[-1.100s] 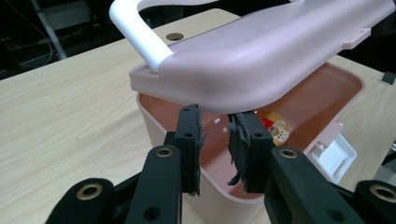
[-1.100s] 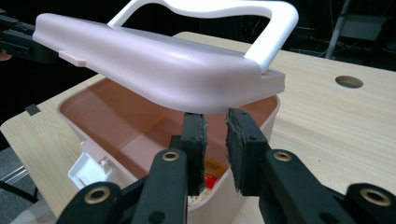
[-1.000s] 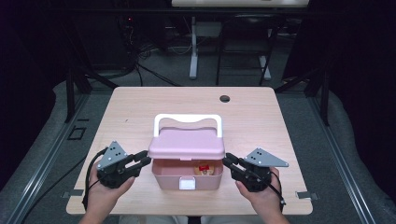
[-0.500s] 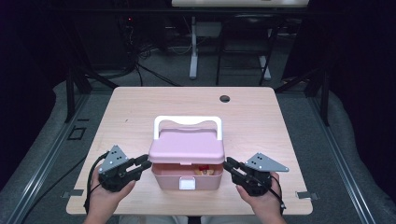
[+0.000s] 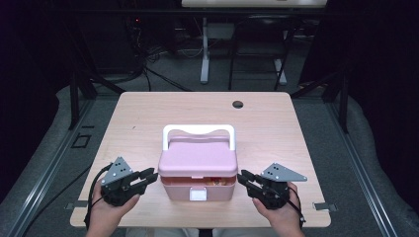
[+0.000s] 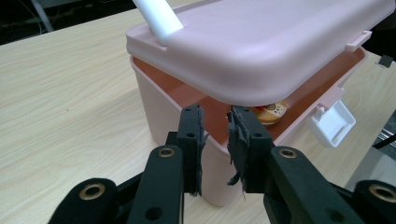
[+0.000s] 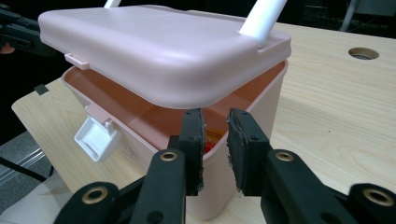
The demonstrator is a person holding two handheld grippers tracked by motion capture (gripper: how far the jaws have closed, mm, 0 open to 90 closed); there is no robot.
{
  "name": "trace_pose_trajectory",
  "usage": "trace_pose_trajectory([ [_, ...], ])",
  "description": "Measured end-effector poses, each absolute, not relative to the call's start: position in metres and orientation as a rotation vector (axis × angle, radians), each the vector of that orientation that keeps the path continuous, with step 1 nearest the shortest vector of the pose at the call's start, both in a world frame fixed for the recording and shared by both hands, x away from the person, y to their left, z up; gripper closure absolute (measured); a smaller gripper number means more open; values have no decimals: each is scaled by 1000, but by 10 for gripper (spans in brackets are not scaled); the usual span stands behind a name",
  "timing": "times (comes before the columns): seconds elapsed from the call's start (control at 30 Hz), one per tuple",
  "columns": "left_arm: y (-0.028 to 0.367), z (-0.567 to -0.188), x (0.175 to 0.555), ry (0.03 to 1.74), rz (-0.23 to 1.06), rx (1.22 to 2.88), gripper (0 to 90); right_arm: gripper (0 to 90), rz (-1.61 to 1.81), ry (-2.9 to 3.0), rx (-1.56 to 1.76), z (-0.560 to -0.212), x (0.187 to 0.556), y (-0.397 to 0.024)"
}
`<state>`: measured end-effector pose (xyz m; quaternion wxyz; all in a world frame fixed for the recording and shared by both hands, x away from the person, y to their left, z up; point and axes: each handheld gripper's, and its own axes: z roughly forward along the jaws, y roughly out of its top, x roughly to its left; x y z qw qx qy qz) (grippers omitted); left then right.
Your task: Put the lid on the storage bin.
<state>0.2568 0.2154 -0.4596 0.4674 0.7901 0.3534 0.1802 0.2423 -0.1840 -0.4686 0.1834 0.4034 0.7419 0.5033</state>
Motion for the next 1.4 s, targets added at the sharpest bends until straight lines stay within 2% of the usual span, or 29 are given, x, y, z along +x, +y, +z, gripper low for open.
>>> trace_pose_trajectory([
  [0.37,223,-458,258,885,450,1902,687,736,1437,2065,1173,-469,243,-191],
  [0.73,230,-465,263,929,447,1868,585,689,1425,2050,1187,-478,247,-192],
  [1.4,250,-493,280,1032,475,1829,506,552,1375,1949,1236,-494,261,-211],
])
